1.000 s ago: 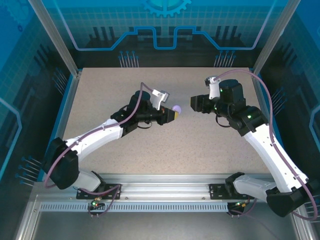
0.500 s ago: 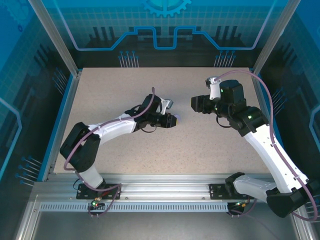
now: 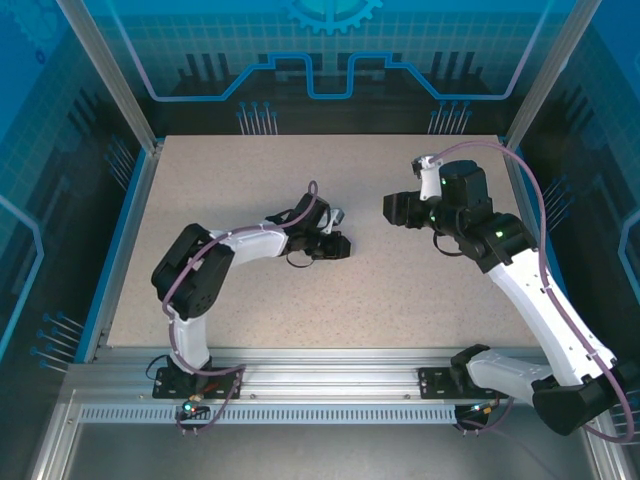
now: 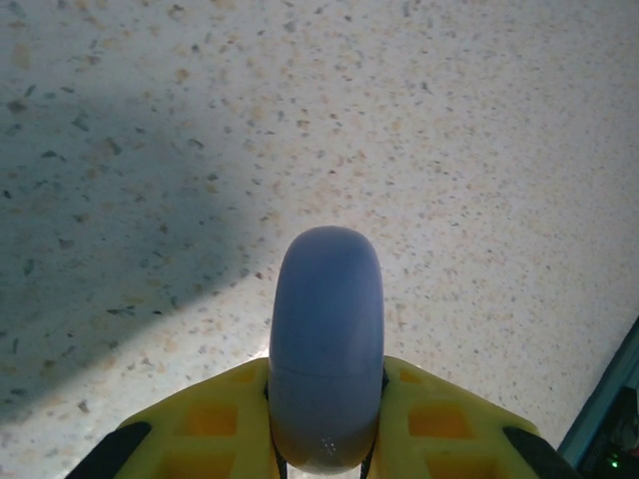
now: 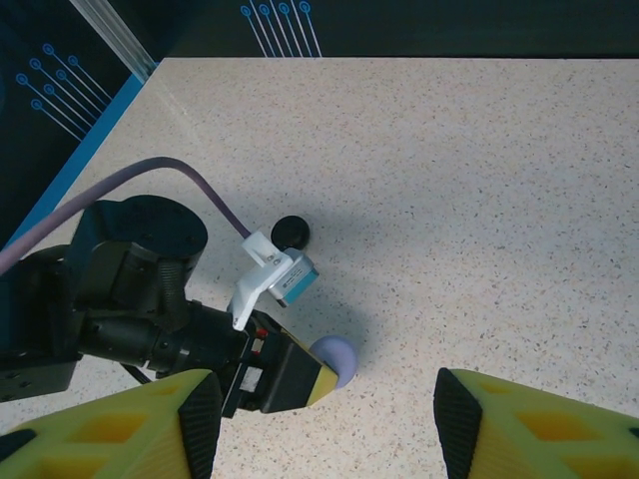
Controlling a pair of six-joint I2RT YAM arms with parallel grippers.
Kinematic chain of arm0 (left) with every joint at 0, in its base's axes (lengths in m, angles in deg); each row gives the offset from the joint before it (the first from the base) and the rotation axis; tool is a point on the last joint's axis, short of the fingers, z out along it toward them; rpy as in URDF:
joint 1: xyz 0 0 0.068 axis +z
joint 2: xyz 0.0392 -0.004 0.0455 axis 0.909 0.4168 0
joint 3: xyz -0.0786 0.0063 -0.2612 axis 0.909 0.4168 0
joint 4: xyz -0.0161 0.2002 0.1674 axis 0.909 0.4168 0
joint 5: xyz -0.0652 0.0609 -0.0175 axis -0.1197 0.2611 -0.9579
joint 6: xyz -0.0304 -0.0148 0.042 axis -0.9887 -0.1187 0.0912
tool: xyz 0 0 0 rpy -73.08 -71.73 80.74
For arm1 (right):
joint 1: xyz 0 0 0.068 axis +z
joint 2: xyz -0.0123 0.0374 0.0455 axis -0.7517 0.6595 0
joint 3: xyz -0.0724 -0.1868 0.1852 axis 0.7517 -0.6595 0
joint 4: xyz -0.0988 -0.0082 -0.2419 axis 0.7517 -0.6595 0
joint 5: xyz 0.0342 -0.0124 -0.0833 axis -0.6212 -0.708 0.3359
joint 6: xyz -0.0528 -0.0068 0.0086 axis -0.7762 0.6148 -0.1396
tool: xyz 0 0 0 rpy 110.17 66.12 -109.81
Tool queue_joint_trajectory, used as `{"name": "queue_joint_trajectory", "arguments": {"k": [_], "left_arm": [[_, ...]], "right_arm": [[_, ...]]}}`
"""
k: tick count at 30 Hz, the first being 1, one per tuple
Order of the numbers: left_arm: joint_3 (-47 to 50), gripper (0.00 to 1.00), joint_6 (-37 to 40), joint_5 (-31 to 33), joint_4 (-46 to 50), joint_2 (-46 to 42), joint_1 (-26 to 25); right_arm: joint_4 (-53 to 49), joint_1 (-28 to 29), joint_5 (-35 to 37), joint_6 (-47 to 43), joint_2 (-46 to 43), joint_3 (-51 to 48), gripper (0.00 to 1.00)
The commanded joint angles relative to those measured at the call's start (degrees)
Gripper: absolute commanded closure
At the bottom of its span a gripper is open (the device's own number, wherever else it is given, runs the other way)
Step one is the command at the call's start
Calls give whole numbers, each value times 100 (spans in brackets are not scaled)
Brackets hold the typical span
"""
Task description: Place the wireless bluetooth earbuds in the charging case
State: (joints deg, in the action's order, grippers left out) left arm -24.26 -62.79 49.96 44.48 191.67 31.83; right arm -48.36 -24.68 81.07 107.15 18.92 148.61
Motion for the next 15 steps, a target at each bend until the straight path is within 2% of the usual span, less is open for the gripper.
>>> {"name": "queue_joint_trajectory", "arguments": {"k": [1, 6, 10, 11, 15], "left_arm": [[-166, 100, -177, -169, 190, 199, 79], [-229, 100, -222, -144, 260, 388, 92], [-367, 92, -228, -105, 476, 557, 103], [-381, 90, -236, -91, 516, 575, 107], [-355, 68, -300, 43, 560, 547, 106]], "right_arm": [[-96, -77, -12, -37, -97, -81, 39], [-97, -94, -21, -46, -84, -81, 39], [-101, -113, -21, -52, -97, -81, 38], [-100, -116, -27, -54, -97, -79, 38], [-122, -136, -13, -63, -106, -79, 38]]}}
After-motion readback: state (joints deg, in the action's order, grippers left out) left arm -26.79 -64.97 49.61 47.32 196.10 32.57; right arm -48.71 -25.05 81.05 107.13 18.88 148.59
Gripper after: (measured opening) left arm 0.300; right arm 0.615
